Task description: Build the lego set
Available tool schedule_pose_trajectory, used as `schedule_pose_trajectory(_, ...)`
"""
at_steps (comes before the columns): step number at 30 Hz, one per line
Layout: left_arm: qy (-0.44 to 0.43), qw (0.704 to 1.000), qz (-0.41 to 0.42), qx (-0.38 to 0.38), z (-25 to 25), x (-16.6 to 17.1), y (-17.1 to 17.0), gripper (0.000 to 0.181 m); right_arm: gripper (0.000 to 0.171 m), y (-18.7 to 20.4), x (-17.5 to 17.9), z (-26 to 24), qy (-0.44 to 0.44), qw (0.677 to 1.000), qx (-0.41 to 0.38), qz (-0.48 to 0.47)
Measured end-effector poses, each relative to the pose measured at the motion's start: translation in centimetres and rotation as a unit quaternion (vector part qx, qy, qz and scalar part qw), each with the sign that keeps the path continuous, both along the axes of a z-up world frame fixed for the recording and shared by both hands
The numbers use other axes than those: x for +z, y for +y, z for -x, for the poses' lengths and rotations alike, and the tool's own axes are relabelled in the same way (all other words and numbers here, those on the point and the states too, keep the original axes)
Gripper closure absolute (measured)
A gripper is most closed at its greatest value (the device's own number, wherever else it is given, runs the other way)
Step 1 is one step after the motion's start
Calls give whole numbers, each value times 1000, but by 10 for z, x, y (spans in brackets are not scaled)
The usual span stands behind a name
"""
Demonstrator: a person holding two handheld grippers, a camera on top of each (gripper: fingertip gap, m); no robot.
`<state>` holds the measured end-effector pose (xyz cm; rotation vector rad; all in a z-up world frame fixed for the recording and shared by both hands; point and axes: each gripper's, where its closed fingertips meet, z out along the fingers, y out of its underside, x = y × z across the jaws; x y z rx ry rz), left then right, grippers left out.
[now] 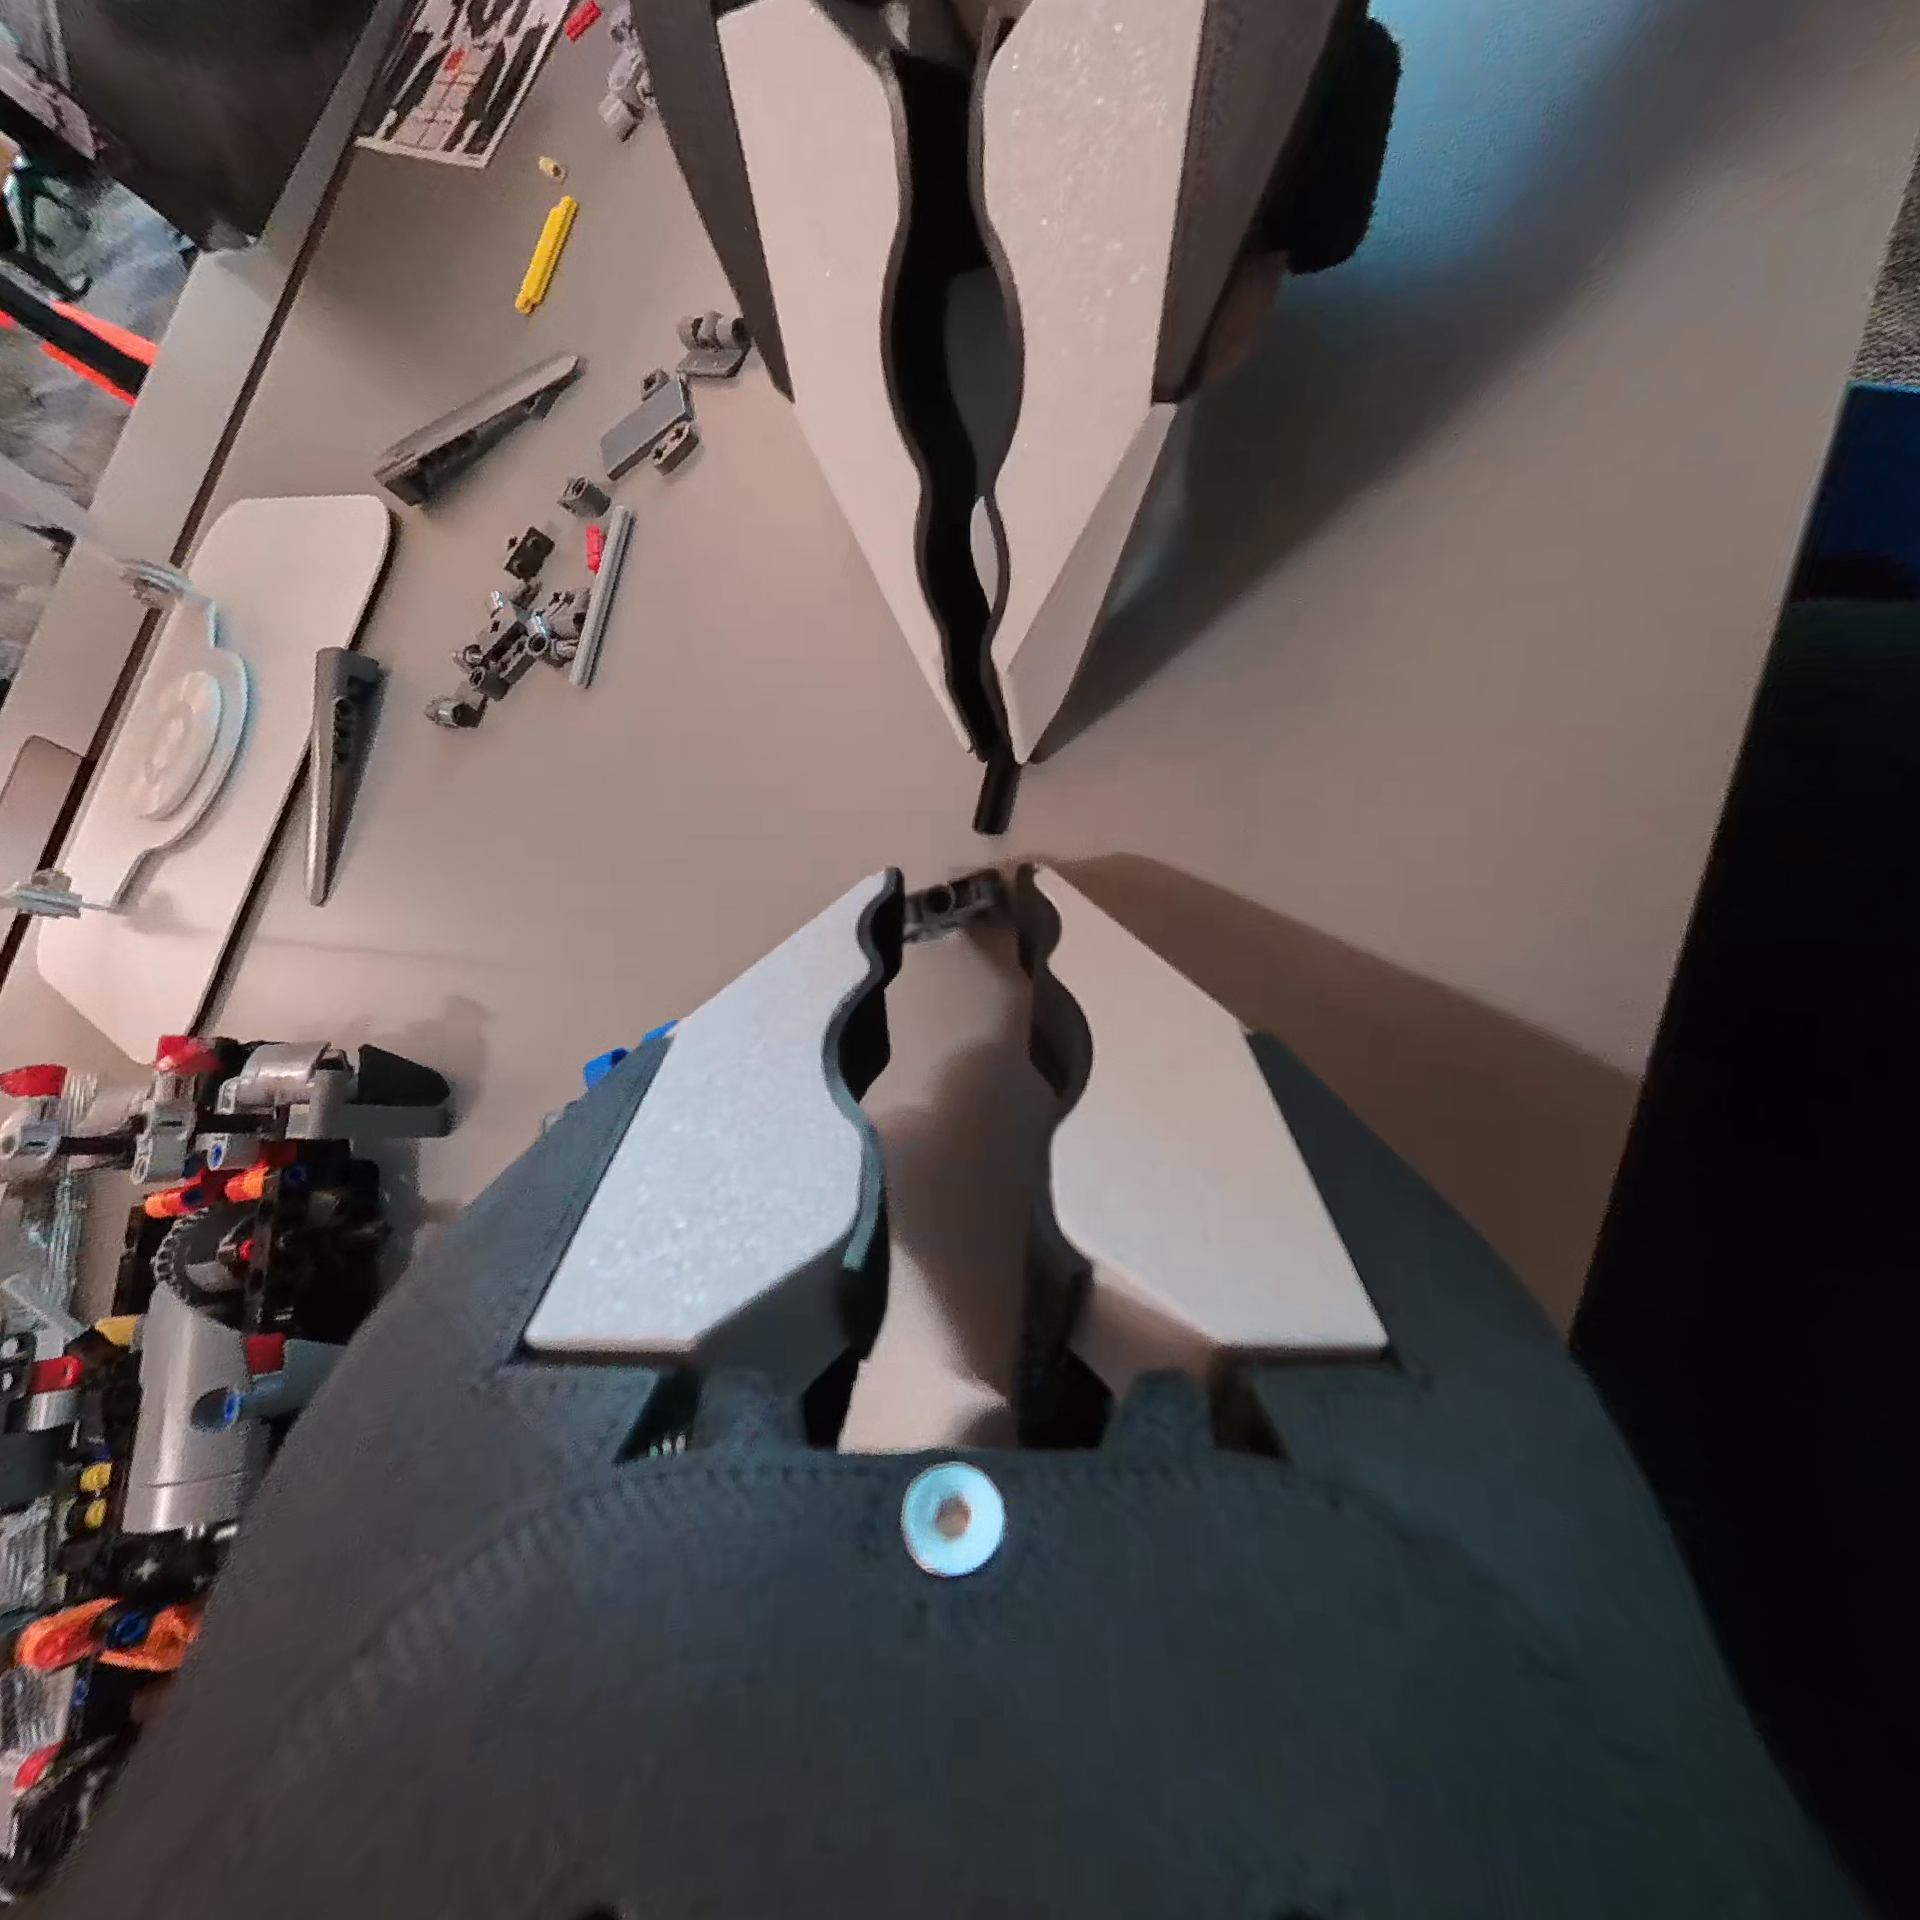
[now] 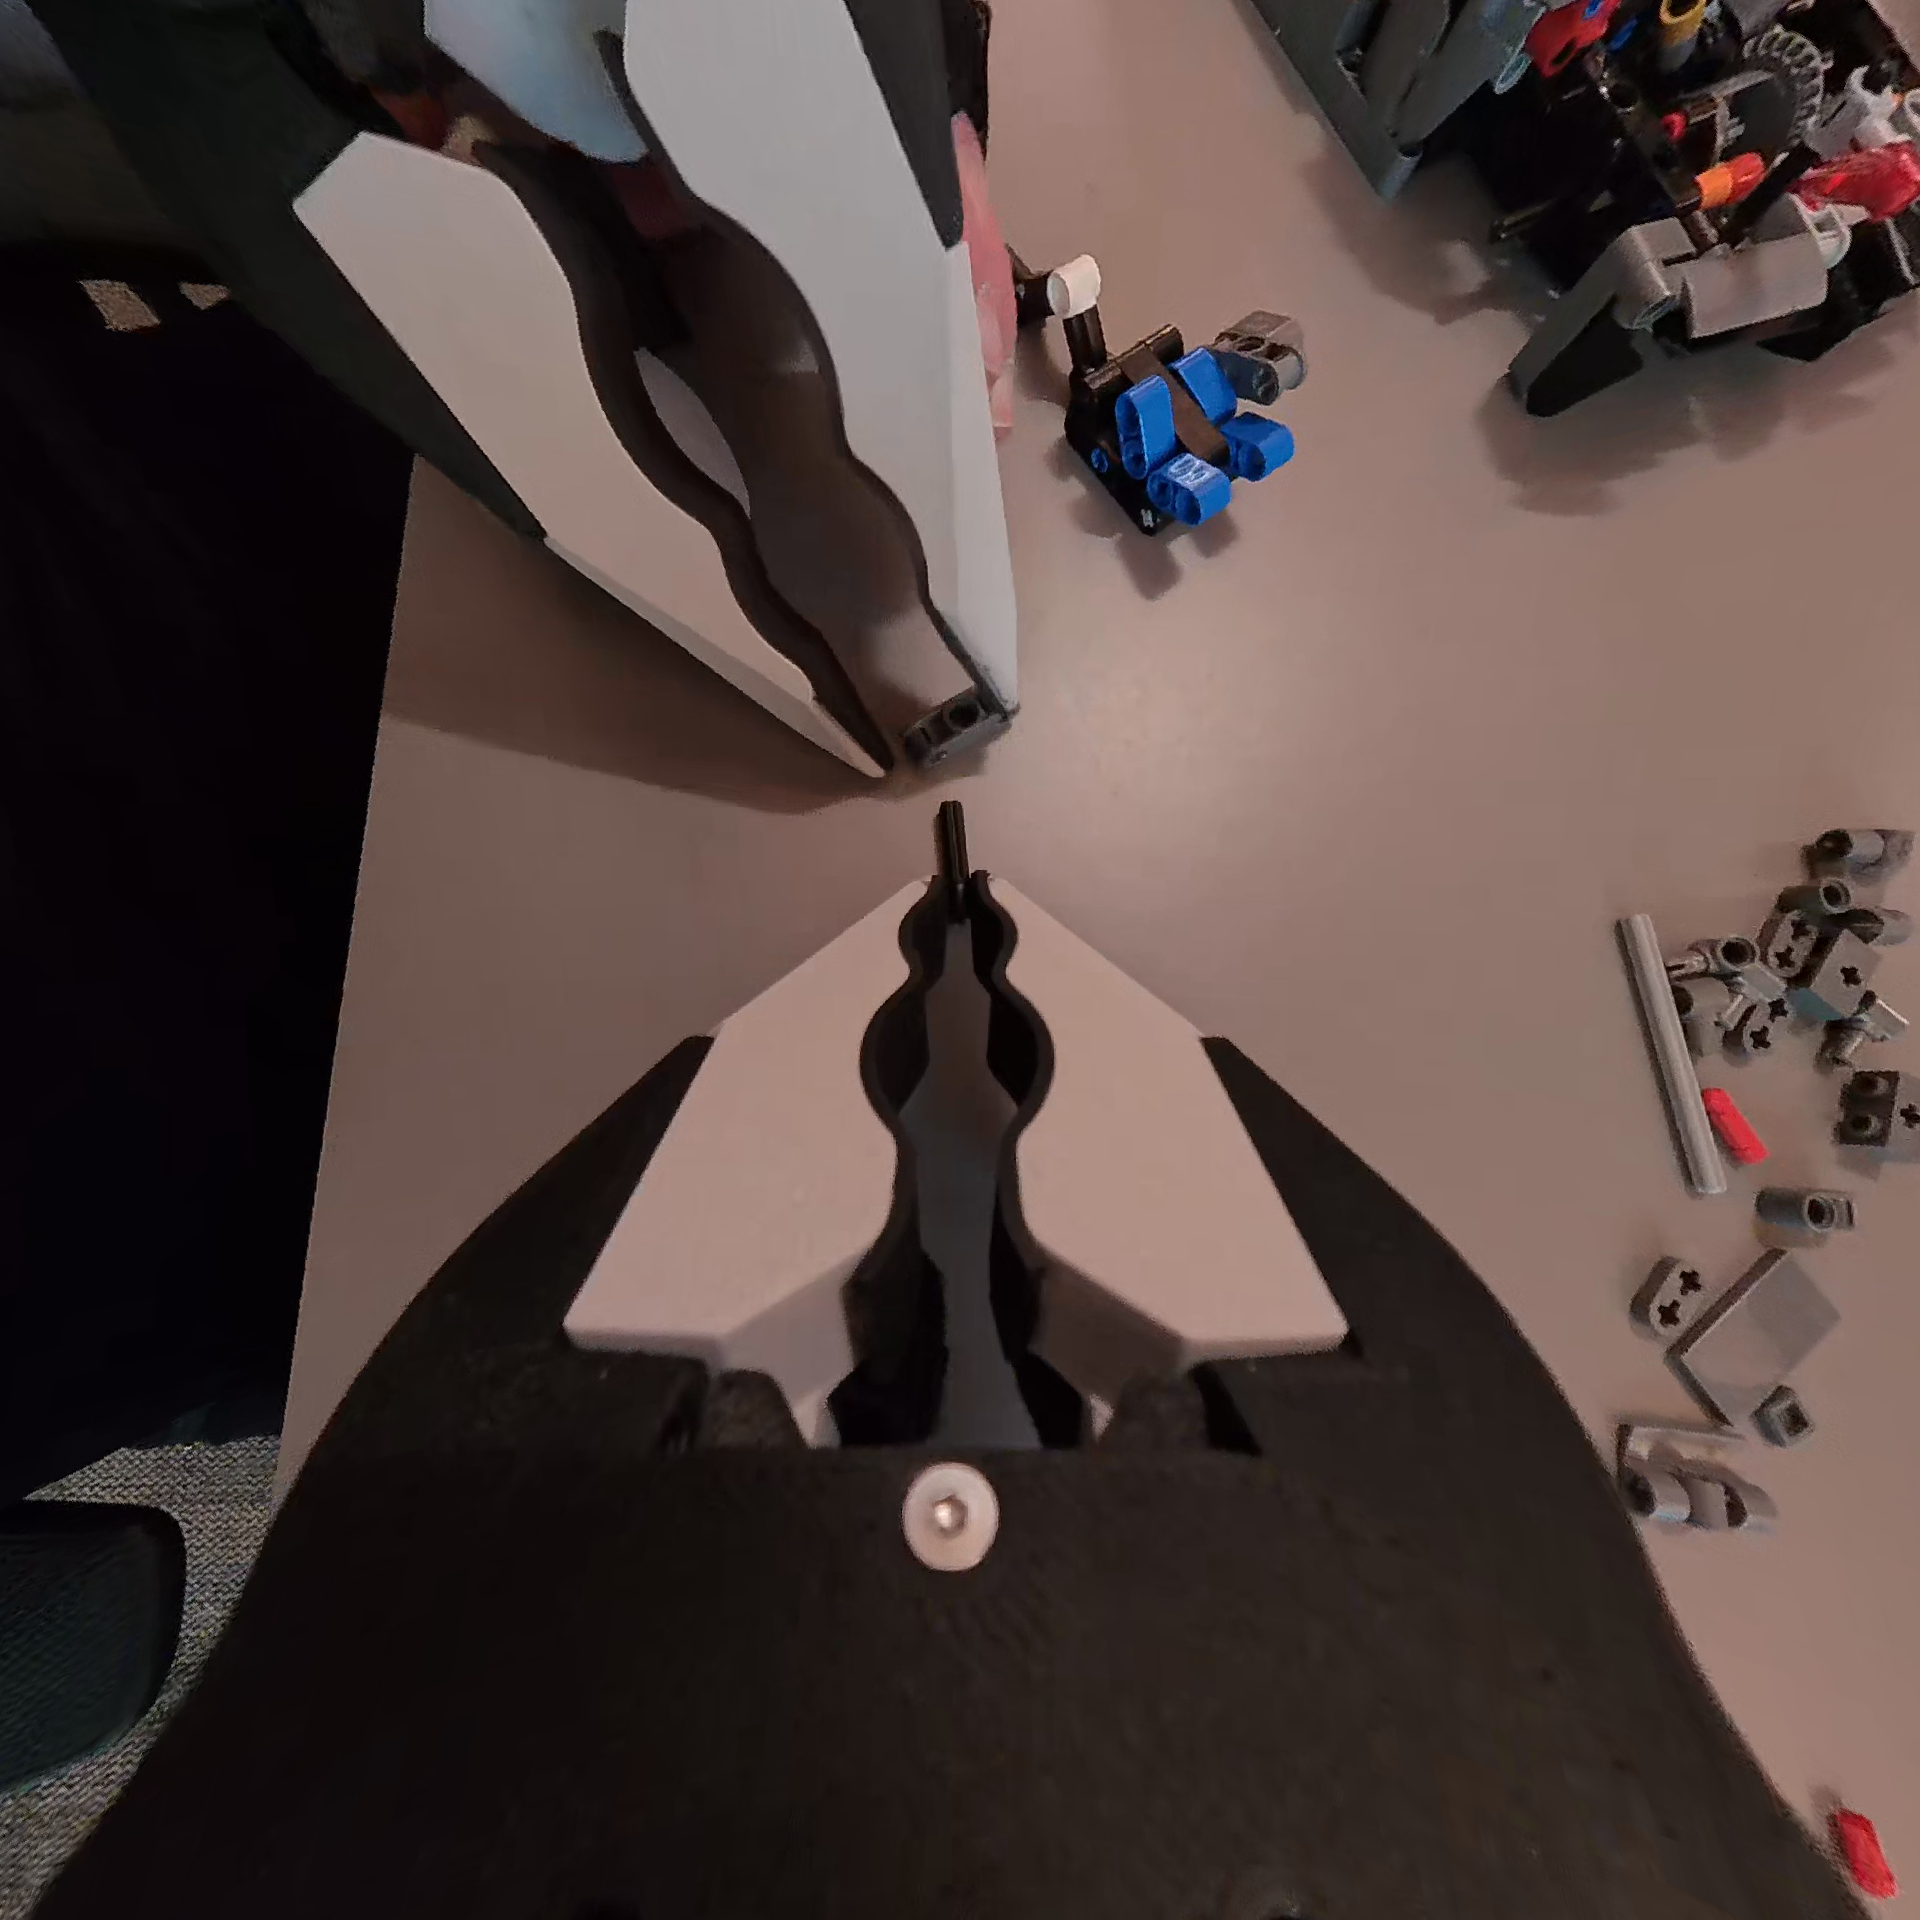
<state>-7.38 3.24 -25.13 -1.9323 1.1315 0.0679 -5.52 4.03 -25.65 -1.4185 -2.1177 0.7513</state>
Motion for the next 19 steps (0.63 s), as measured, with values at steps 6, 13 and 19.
schedule_pose_trajectory(6,-6,1000,13,2,8,3,-2,156,170,-5,0,4,4,1000,14,-3)
schedule_pose_trajectory(13,-14,999,32,11,7,-1,-1,160,170,-5,0,4,-2,1000,22,-2)
schedule_pose_trajectory(19,-20,999,34,4,5,-2,1,165,170,-5,0,5,-4,1000,29,-2)
